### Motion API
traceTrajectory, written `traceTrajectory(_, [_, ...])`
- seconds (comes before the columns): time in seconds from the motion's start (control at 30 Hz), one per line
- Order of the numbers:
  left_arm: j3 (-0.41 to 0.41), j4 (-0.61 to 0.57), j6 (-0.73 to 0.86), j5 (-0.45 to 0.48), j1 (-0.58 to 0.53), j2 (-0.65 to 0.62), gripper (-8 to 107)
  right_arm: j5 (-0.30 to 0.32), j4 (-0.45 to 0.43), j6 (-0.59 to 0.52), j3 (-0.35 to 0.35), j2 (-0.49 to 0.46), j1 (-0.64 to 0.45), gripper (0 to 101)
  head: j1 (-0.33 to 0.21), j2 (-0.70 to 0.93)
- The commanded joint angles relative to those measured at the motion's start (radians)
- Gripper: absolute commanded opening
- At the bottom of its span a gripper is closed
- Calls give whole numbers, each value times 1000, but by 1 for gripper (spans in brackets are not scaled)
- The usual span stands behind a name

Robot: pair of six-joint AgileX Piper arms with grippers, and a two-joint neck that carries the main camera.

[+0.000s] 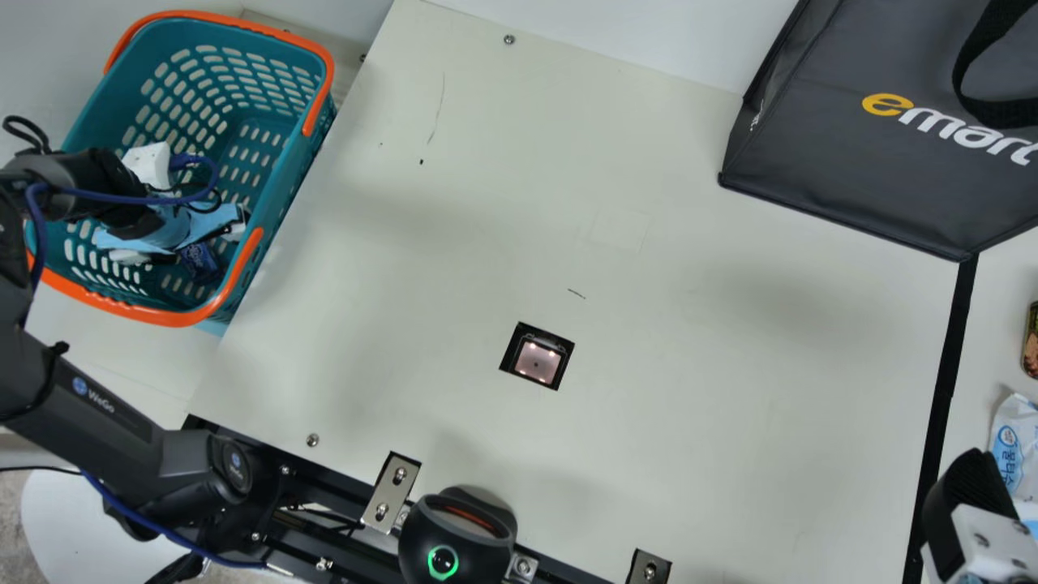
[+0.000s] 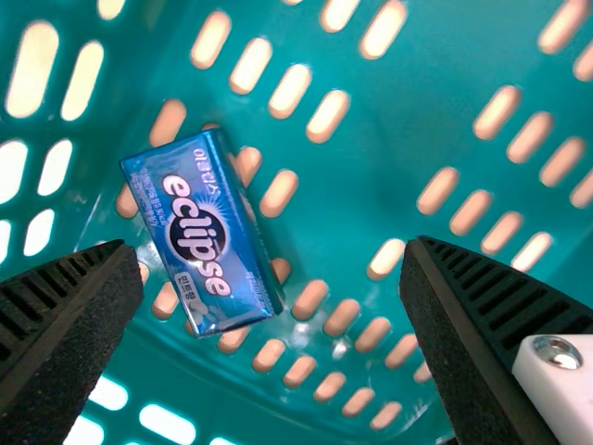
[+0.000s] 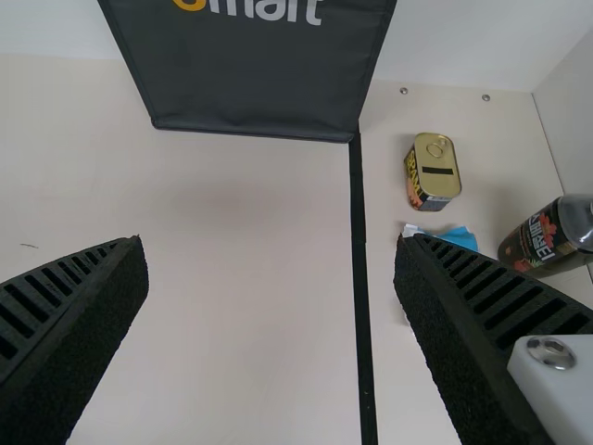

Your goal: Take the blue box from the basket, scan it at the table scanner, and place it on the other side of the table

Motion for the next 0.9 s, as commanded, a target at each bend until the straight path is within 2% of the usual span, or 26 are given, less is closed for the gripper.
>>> traceTrajectory(0.0, [5, 2, -22, -27, 4, 10, 90, 0, 0, 0, 0, 0, 0, 95, -29, 4])
traceTrajectory(0.3, [21, -20, -63, -88, 12, 52, 90, 0, 0, 0, 0, 0, 0, 95, -29, 4])
traceTrajectory(0.7, [0, -57, -80, -90, 21, 88, 90, 0, 0, 0, 0, 0, 0, 95, -29, 4])
traceTrajectory(0.87, [-11, -56, -95, -87, 22, 98, 57, 0, 0, 0, 0, 0, 0, 95, -29, 4])
